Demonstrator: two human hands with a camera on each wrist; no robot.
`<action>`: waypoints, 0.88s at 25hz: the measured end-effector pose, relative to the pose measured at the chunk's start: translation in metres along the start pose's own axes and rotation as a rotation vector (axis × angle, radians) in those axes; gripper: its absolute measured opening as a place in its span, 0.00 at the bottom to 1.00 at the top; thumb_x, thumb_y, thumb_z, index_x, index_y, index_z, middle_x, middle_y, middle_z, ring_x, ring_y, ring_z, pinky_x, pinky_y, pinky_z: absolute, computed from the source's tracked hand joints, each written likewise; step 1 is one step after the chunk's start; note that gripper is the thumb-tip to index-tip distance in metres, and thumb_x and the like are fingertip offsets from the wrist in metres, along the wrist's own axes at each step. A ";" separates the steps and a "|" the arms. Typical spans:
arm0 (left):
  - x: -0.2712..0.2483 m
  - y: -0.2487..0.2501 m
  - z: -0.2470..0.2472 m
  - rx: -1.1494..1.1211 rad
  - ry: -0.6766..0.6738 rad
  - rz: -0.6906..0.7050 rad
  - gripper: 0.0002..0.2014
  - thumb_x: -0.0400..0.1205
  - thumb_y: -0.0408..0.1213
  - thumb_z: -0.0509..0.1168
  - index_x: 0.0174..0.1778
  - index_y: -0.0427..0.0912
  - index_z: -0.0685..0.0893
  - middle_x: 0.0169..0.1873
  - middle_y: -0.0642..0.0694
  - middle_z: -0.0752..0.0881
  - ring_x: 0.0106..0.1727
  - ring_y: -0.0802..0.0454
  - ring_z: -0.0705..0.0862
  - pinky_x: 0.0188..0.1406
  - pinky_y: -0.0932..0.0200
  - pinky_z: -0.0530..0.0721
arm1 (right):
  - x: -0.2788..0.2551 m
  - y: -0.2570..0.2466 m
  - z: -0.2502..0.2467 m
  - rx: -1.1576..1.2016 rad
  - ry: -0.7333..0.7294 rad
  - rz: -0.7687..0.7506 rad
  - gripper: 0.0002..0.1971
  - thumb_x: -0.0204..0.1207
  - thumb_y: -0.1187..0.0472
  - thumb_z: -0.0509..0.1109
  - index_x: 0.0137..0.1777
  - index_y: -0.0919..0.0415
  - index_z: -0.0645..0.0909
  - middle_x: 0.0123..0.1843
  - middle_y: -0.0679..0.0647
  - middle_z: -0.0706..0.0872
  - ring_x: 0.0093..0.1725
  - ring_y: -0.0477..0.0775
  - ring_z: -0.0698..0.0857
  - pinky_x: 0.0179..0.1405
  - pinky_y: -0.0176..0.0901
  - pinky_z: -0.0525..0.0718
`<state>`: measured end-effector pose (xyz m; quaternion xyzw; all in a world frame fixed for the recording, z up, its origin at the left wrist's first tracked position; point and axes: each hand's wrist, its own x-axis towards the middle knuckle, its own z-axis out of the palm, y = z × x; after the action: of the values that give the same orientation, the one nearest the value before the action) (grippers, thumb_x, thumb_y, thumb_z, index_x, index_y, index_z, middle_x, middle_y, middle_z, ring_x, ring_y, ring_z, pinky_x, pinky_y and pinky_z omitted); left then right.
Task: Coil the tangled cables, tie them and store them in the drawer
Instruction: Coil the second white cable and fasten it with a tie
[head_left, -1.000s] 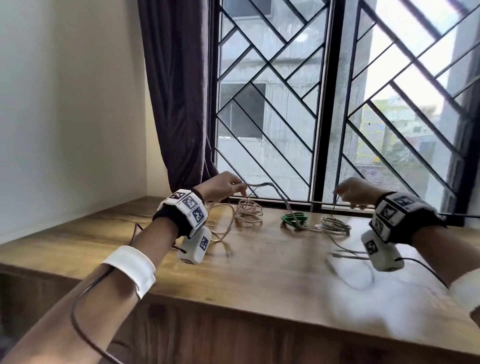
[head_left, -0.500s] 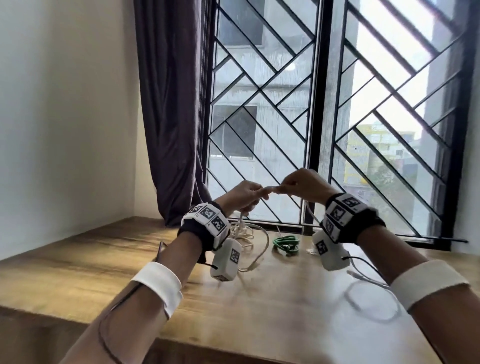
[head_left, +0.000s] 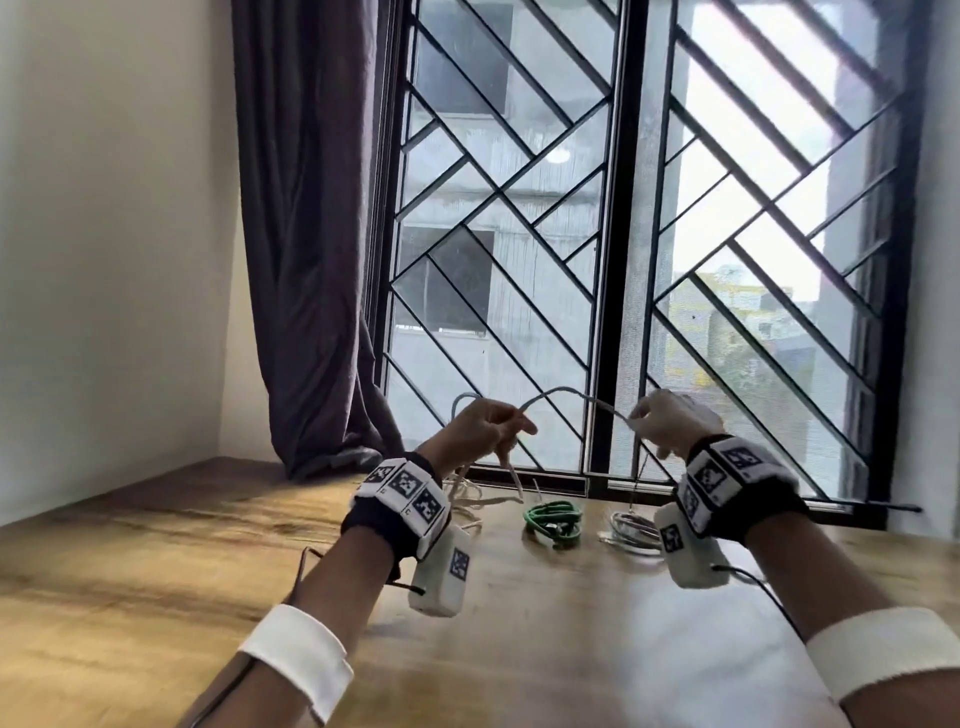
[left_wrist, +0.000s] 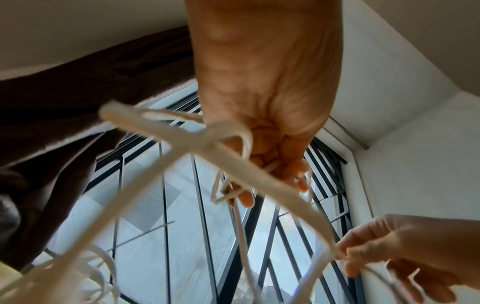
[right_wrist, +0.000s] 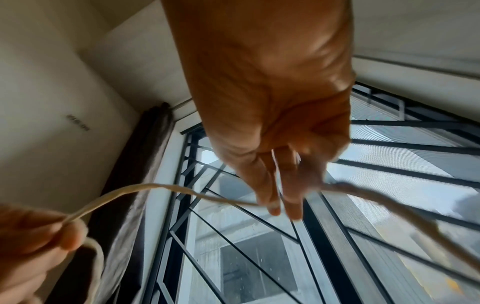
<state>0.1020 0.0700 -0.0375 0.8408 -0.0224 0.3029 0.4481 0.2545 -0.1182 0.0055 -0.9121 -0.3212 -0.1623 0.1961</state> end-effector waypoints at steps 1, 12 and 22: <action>0.003 0.001 0.002 -0.028 0.009 -0.012 0.12 0.86 0.27 0.56 0.52 0.23 0.82 0.21 0.46 0.71 0.17 0.63 0.72 0.22 0.67 0.76 | -0.002 -0.006 0.001 -0.052 0.029 -0.098 0.16 0.76 0.54 0.67 0.63 0.52 0.82 0.57 0.55 0.87 0.56 0.56 0.86 0.56 0.45 0.80; 0.019 0.001 -0.013 -0.154 0.081 -0.066 0.18 0.86 0.40 0.57 0.29 0.41 0.72 0.14 0.54 0.72 0.15 0.60 0.71 0.28 0.61 0.76 | 0.007 -0.080 0.003 0.335 0.316 -0.618 0.07 0.74 0.54 0.73 0.45 0.56 0.90 0.33 0.46 0.89 0.33 0.40 0.86 0.37 0.38 0.84; 0.000 -0.039 -0.022 0.572 0.072 -0.036 0.06 0.78 0.35 0.69 0.44 0.47 0.78 0.42 0.48 0.85 0.49 0.51 0.84 0.54 0.57 0.78 | 0.018 -0.079 0.026 0.392 0.675 -0.311 0.10 0.82 0.59 0.60 0.54 0.63 0.81 0.48 0.67 0.88 0.50 0.70 0.85 0.40 0.49 0.75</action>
<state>0.1029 0.1105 -0.0575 0.9221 0.0950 0.3184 0.1985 0.2214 -0.0404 0.0104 -0.6939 -0.3975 -0.4155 0.4334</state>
